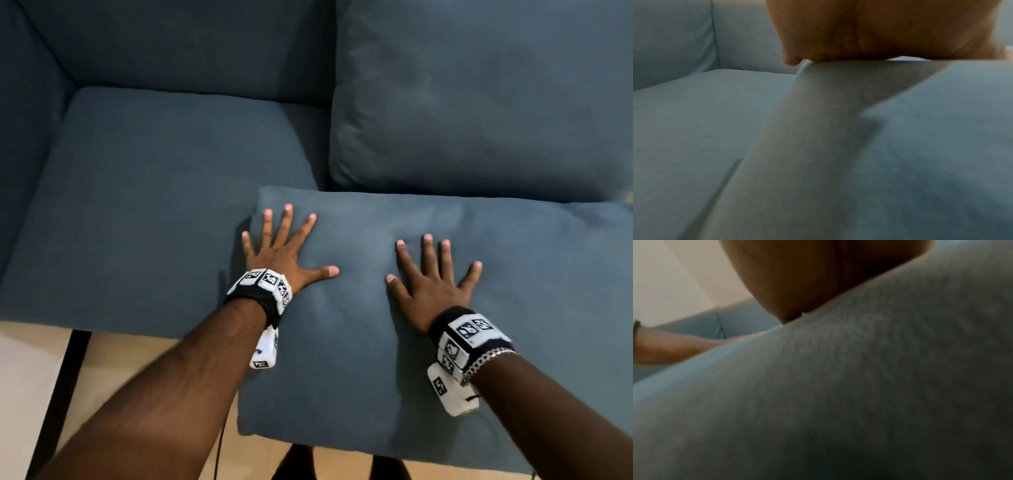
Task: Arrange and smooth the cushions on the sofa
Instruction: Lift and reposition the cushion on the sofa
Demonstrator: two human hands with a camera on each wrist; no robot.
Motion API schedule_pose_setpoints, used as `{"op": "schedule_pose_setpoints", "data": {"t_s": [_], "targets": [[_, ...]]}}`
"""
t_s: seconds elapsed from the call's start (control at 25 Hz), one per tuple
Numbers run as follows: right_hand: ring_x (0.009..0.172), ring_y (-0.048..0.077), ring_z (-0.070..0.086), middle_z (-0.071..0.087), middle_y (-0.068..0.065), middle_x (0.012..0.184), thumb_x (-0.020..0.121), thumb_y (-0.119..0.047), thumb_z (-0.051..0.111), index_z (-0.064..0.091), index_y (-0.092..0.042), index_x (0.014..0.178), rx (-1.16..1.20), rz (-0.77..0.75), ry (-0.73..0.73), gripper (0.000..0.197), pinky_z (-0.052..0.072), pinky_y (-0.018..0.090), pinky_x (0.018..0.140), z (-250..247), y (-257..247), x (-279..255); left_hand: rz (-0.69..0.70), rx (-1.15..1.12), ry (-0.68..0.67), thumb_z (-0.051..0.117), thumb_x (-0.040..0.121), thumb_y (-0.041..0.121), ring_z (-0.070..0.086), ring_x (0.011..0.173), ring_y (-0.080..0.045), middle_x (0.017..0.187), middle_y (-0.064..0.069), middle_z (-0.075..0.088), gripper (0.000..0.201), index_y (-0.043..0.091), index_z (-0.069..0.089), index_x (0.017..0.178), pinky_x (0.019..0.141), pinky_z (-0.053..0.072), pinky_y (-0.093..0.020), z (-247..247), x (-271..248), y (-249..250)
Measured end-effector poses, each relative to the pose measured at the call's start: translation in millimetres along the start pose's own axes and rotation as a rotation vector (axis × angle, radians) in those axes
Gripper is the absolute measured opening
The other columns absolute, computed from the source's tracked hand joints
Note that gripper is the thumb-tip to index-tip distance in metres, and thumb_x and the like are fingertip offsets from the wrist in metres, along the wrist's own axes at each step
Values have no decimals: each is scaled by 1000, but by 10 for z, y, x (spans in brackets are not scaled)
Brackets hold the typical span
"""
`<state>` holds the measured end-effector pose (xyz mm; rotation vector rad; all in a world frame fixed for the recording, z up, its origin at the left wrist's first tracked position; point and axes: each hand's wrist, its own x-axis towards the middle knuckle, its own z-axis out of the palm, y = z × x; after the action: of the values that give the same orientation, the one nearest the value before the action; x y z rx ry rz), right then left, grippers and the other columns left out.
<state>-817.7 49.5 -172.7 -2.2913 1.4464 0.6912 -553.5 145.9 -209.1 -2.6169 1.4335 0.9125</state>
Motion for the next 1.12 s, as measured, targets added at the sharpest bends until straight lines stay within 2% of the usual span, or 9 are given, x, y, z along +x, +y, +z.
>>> {"op": "schedule_pose_setpoints", "data": {"t_s": [0.2, 0.4, 0.48, 0.64, 0.72, 0.88, 0.92, 1.04, 1.12], "targets": [[158, 37, -6, -2, 7, 173, 94, -72, 42, 20, -41, 160, 290, -25, 129, 77, 7, 73, 119, -856, -711, 31, -168, -563, -81, 76, 49, 88, -3, 160, -27, 169, 6, -27, 131, 72, -11, 146, 128, 12, -50, 17, 22, -502], [158, 34, 14, 19, 10, 169, 92, -54, 55, 37, -28, 157, 621, -320, 983, 72, 15, 64, 123, -1845, -1824, 221, -17, -876, -47, 82, 64, 68, -9, 157, -12, 171, -2, -18, 130, 57, -9, 157, 120, 5, -29, 262, 33, -619], [159, 33, 4, 5, 5, 173, 95, -60, 47, 26, -32, 161, 409, -299, 825, 75, 4, 62, 123, -1358, -2140, 549, 23, -1000, -105, 67, 76, 49, -14, 157, -12, 171, -3, -13, 109, 38, 0, 162, 124, -4, -31, 335, 159, -719], [158, 33, -11, -4, 0, 173, 99, -72, 19, 14, -38, 162, -197, -217, -191, 72, -6, 67, 121, -80, -2285, 965, -34, -1223, -192, 52, 91, 43, -2, 159, -17, 172, -2, 7, 79, 21, 25, 161, 130, 1, -40, 425, 198, -893], [158, 34, -3, 8, 1, 173, 99, -67, 32, 31, -38, 156, -13, -238, -71, 64, 0, 68, 121, -372, -2398, 920, 3, -1127, -133, 41, 96, 27, 0, 160, -22, 172, -4, 4, 73, 15, 11, 162, 129, 3, -41, 482, 134, -857], [159, 28, 4, 14, 1, 171, 99, -47, 49, 38, -29, 155, 417, -266, 699, 60, 2, 55, 126, -931, -2338, 574, 119, -1132, -111, 35, 87, 25, -11, 159, -19, 159, 20, -7, 72, 36, 1, 149, 129, -5, -44, 493, 172, -818], [160, 29, 1, 10, 0, 171, 100, -47, 46, 32, -28, 159, 304, -297, 714, 63, -1, 54, 127, -763, -2267, 509, 96, -1160, -121, 37, 88, 30, -10, 158, -17, 161, 16, -6, 70, 38, 2, 148, 129, -5, -41, 524, 195, -854], [158, 28, -16, -5, 0, 173, 104, -60, 22, 5, -32, 164, -258, -314, -16, 68, -8, 59, 124, 7, -2146, 521, 52, -1260, -94, 41, 100, 28, -10, 158, -16, 170, 1, -6, 65, 34, 1, 151, 129, -3, -35, 571, 78, -887], [159, 27, -9, 3, 0, 173, 102, -58, 33, 17, -33, 161, -62, -294, -6, 66, -4, 60, 125, -110, -2222, 538, 73, -1202, -26, 41, 101, 49, -8, 157, -8, 170, 8, -7, 68, 39, -2, 153, 128, 0, -27, 617, 22, -912]]}}
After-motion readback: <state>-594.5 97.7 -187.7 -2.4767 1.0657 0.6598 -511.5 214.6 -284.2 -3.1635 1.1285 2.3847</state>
